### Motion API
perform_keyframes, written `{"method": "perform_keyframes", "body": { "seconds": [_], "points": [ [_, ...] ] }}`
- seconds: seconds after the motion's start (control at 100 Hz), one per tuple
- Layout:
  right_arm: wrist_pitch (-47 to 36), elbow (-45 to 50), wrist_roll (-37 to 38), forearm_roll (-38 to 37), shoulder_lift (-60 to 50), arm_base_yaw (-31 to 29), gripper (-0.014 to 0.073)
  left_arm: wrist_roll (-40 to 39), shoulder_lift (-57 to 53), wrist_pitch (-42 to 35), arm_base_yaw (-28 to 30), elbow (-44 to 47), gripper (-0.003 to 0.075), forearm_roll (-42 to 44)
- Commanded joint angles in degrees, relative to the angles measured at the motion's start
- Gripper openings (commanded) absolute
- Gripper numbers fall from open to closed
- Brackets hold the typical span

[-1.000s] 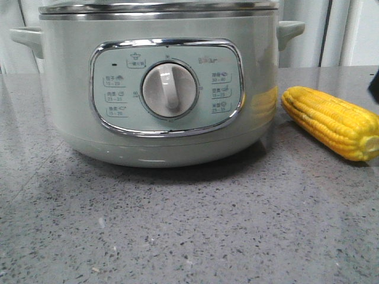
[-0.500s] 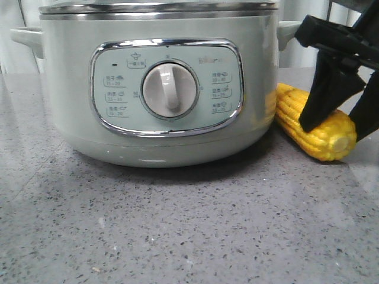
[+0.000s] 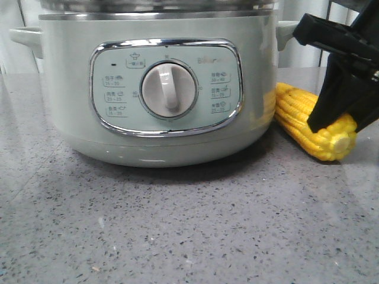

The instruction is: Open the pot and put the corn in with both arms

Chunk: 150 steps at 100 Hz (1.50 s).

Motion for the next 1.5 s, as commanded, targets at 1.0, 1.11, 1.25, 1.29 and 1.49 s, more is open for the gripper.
{"method": "perform_keyframes", "body": {
  "seconds": [1.0, 1.11, 1.25, 1.29, 1.49],
  "points": [
    [11.3, -21.6, -2.5, 2.4, -16.8, 4.1, -0.0064, 3.9, -41.3, 12.7, 30.9, 12.4, -0.0021, 0.9],
    [9.3, -23.9, -2.5, 2.4, -12.2, 8.3, -0.0064, 3.9, -44.7, 12.6, 31.2, 19.5, -0.0021, 0.9],
    [7.6, -26.5, -2.5, 2.4, -6.9, 11.8, -0.0064, 3.8, -47.6, 9.3, 31.2, 27.2, -0.0021, -1.3],
    [7.6, -27.4, -2.5, 2.4, -5.5, 12.2, -0.0064, 3.8, -47.9, 7.8, 31.2, 29.1, -0.0021, -3.3],
    [7.4, -30.5, -2.5, 2.5, -1.6, 13.4, -0.0064, 3.8, -46.5, 3.9, 31.2, 35.7, -0.0021, -6.4]
  ]
}}
